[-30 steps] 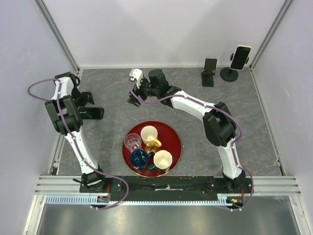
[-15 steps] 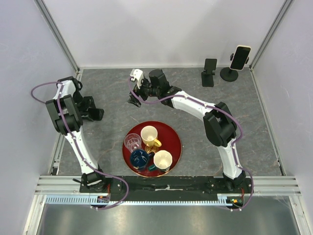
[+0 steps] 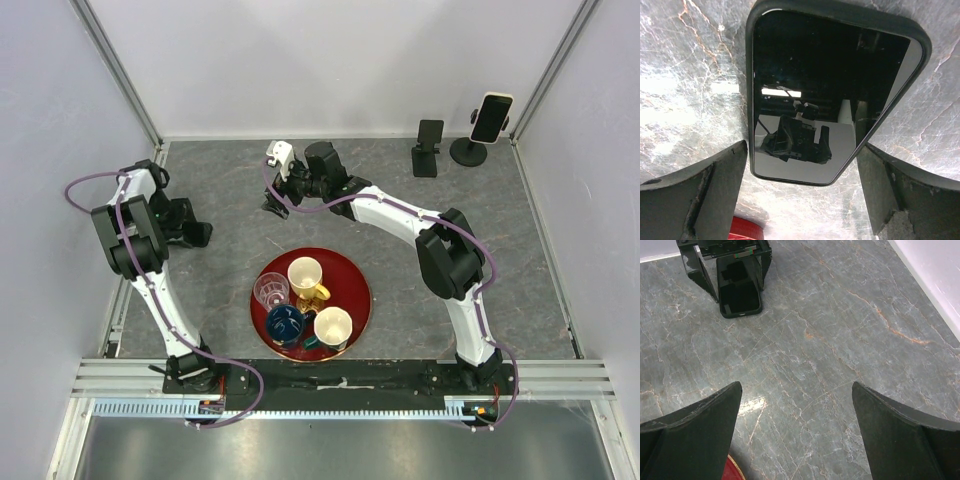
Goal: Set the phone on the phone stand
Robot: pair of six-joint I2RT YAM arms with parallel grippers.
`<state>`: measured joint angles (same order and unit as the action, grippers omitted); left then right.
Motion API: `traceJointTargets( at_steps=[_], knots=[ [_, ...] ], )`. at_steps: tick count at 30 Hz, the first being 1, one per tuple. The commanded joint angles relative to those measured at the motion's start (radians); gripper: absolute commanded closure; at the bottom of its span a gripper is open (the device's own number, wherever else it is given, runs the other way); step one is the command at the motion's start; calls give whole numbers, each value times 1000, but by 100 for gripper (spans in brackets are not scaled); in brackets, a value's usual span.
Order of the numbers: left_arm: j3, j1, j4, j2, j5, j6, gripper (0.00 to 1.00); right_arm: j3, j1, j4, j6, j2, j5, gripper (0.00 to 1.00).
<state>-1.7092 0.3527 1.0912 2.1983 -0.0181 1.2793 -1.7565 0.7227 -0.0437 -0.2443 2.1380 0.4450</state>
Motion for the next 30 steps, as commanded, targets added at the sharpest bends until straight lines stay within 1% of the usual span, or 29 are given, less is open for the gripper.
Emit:
traceJointTargets(
  at_steps=[1,3,4,6,7,8,9,10,11,12,16,21,22,23,24,25,26,27,28,29,30],
  knots=[
    [48,14,15,24,-141,40,7,5,-3,-36,-18,-58,-2,2],
    [60,14,10,29,-146,35,15,5,-3,-36,-20,-59,-6,2],
    [65,15,7,26,-152,32,18,6,-3,-36,-21,-59,-9,2],
    [101,12,-27,-3,-163,37,34,6,-2,-36,-23,-58,-12,2],
    [112,14,-34,-15,-167,40,39,6,-3,-36,-21,-56,-12,2],
    [131,12,-57,-35,-167,40,51,5,-3,-36,-21,-56,-12,2],
    [135,12,-65,-43,-167,35,57,5,-5,-38,-23,-56,-12,2],
    [140,12,-73,-49,-164,34,68,6,-3,-36,-21,-58,-12,2],
    [143,12,-73,-57,-161,32,94,6,-3,-38,-21,-58,-12,2],
    [146,11,-74,-60,-155,31,98,8,-2,-39,-21,-59,-9,2],
    [163,2,-79,-92,-160,23,98,8,-3,-42,-18,-59,-9,2],
    [232,-8,-122,-150,-166,19,98,12,-3,-48,-15,-61,-5,2],
    [224,-8,-123,-149,-169,12,98,12,-3,-50,-15,-61,-5,2],
    [217,-6,-119,-146,-172,8,81,14,-2,-50,-16,-61,-5,2],
    [211,-6,-111,-141,-175,5,69,14,-3,-50,-15,-61,-5,2],
    [195,-6,-102,-123,-171,0,61,14,-3,-50,-16,-62,-5,2],
    [186,-6,-90,-114,-166,-3,47,17,-3,-50,-16,-63,-6,2],
    [175,-4,-79,-100,-155,-11,38,18,-3,-51,-18,-64,-6,2],
    [159,-6,-67,-80,-152,-17,23,17,-3,-53,-18,-64,-6,2],
    [157,-6,-67,-74,-148,-20,21,18,-2,-53,-19,-64,-5,2],
    [155,-8,-67,-69,-145,-27,5,20,-3,-53,-20,-64,-5,2]
  ],
)
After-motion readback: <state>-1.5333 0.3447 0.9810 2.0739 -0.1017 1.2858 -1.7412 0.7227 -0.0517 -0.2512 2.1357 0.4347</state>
